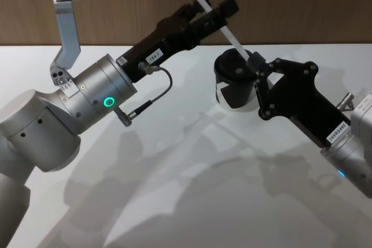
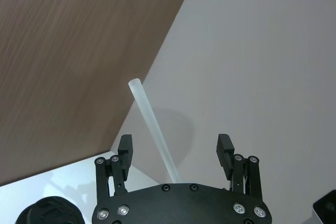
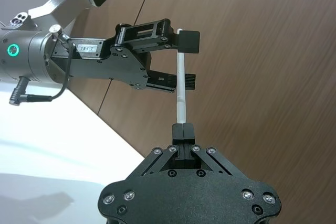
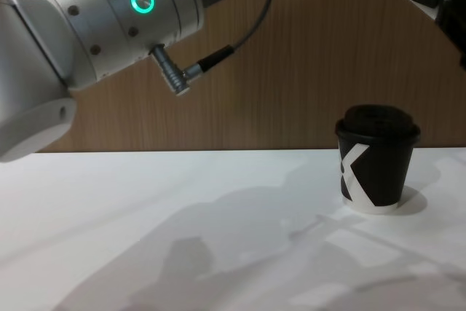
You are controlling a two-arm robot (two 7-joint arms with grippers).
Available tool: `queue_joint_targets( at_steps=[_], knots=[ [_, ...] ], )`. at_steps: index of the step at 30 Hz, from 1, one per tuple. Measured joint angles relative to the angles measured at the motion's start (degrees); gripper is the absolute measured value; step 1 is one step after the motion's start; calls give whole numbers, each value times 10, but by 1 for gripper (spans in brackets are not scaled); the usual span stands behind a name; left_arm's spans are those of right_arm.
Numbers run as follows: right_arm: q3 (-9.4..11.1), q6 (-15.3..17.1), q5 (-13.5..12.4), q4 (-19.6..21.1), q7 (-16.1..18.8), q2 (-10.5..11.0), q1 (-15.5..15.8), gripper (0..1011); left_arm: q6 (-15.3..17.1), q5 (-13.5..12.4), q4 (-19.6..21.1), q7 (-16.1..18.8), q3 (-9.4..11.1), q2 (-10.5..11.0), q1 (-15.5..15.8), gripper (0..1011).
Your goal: Pick up the straw with one hand, pass it to the other hand, and insert it into the cup.
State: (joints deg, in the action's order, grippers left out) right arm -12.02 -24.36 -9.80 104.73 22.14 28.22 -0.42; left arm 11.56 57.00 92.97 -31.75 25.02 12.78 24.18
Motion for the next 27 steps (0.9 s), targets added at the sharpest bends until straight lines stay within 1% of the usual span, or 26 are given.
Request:
queue_joint_targets(
  at_steps=[13,17,18,19,21,24,25,27],
  knots=[
    [0,0,0,0,0,0,0,1,-3,9,-7,3,5,-6,4,993],
    [0,0,0,0,0,0,0,1,-4,10,-7,4,6,-7,5,929],
    [0,0,0,0,0,0,0,0,-4,10,-8,4,6,-7,5,884],
    [0,0,0,0,0,0,0,0,-4,10,-8,4,6,-7,5,868],
    [0,0,0,0,0,0,0,1,-4,11,-8,4,6,-8,5,795],
    [0,0,0,0,0,0,0,0,-4,11,-9,5,6,-8,5,727],
    [0,0,0,0,0,0,0,0,-4,12,-9,5,6,-8,6,657],
    [0,0,0,0,0,0,0,0,-4,12,-9,5,6,-8,6,617]
  ],
)
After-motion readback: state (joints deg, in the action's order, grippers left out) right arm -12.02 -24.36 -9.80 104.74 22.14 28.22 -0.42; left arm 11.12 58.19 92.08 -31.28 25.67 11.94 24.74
